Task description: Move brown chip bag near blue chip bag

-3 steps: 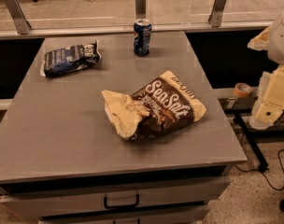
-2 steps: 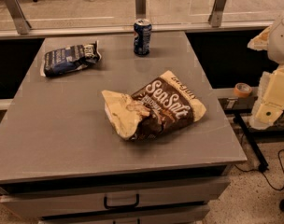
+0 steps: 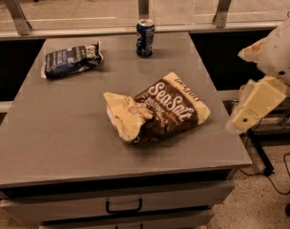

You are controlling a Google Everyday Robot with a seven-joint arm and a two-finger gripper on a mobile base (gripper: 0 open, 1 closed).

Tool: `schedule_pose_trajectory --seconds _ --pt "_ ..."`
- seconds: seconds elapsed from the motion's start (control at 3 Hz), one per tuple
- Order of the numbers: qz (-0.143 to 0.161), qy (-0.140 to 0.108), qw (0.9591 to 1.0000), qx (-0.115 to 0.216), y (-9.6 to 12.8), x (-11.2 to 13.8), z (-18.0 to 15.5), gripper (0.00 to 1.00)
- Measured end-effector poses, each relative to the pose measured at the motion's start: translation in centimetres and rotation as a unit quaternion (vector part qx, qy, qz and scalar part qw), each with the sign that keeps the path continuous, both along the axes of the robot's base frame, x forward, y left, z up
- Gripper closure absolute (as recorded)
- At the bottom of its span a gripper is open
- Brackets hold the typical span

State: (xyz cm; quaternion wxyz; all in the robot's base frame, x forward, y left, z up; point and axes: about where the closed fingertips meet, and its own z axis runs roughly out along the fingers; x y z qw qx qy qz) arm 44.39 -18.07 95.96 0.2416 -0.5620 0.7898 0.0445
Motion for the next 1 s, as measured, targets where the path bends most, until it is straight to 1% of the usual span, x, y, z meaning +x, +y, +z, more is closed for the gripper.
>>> schedule_pose_trajectory --seconds 0.33,0.67,1.0 --pt "0.004 -0.023 0.9961 0.085 5.6 0.6 -1.2 0.00" --pt "0.016 -0.056 0.9910 0.120 10.7 1.9 -2.2 0.00" --pt "0.006 -0.084 0.9883 0.127 11.1 3.1 -1.4 0.00"
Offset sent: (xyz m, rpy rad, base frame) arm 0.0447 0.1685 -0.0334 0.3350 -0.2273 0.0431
